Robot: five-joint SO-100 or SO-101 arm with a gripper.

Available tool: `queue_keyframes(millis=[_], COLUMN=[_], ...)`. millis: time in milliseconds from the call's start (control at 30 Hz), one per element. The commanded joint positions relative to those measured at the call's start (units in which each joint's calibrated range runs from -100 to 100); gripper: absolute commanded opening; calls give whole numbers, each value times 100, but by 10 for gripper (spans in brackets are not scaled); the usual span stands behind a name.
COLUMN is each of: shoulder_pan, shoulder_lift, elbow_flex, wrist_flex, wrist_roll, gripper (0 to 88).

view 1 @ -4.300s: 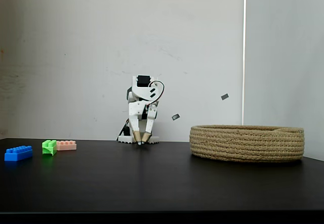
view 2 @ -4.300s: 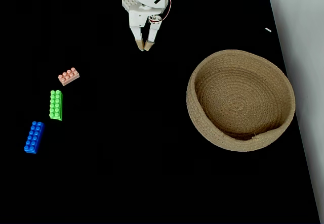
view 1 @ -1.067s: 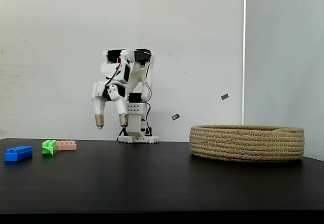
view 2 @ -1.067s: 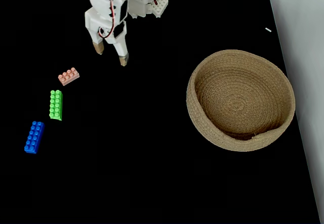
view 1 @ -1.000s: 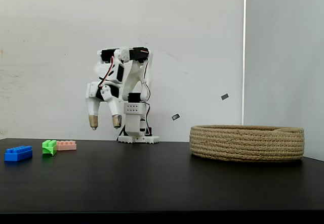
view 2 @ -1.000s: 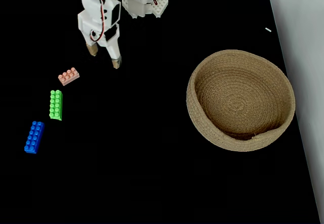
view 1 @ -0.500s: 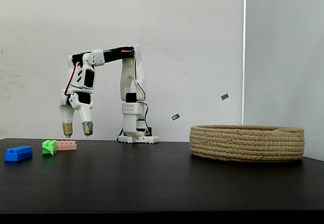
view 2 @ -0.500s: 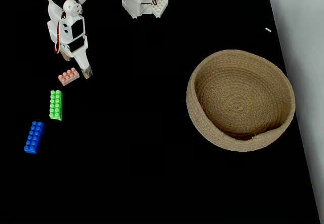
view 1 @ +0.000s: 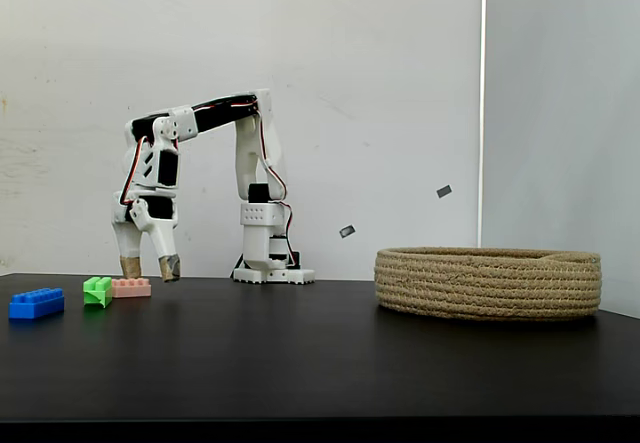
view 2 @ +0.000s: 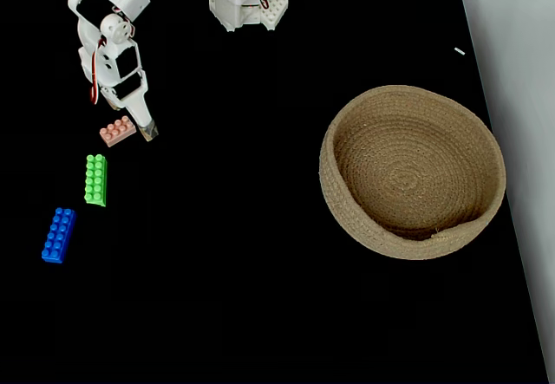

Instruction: Place the lego blocks in the tray

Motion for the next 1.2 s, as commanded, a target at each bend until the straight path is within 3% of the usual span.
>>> queue_keyframes(millis=[0, 467, 967, 1167], shoulder_pan=[120, 342, -29, -177], shoulder_lift=[-10, 584, 850, 936], elbow_flex=[-549, -1288, -1352, -1352], wrist_flex=[38, 196, 188, 188], wrist_roll=[-10, 34, -63, -166], gripper=[319, 291, 259, 189])
